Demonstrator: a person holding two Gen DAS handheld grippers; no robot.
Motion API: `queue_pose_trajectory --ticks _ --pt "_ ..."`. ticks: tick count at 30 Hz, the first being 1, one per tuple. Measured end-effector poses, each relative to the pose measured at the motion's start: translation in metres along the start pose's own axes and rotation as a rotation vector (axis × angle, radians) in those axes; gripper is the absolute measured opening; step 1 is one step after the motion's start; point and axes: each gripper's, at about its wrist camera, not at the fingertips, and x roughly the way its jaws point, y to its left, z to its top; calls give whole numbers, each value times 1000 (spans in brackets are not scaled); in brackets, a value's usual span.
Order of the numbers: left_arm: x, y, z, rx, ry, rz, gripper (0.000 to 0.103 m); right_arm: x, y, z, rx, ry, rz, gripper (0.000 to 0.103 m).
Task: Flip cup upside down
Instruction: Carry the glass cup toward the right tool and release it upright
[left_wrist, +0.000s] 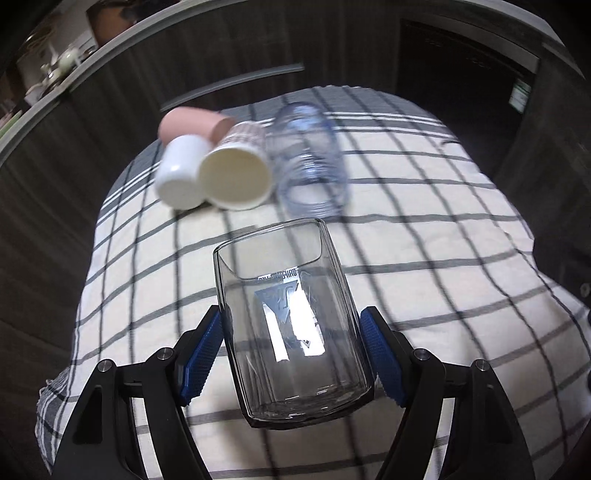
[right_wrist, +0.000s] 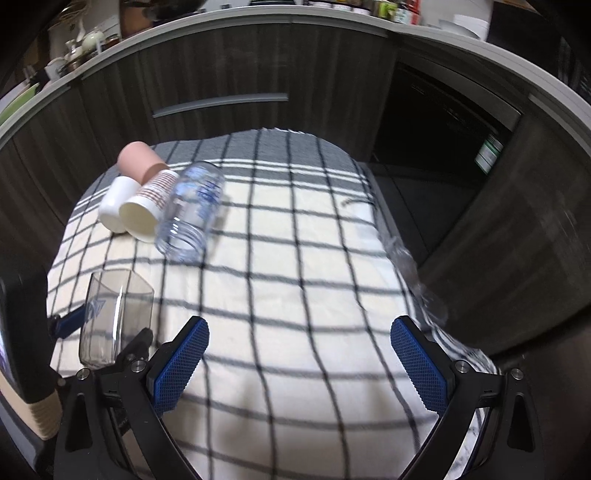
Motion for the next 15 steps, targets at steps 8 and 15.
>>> queue_pose_trajectory --ticks 8,15 --pt "12 -21 -11 40 8 21 75 3 -18 -15 40 13 -13 100" --pt "6 -22 -11 53 -21 34 82 2 -18 -17 47 9 -5 100"
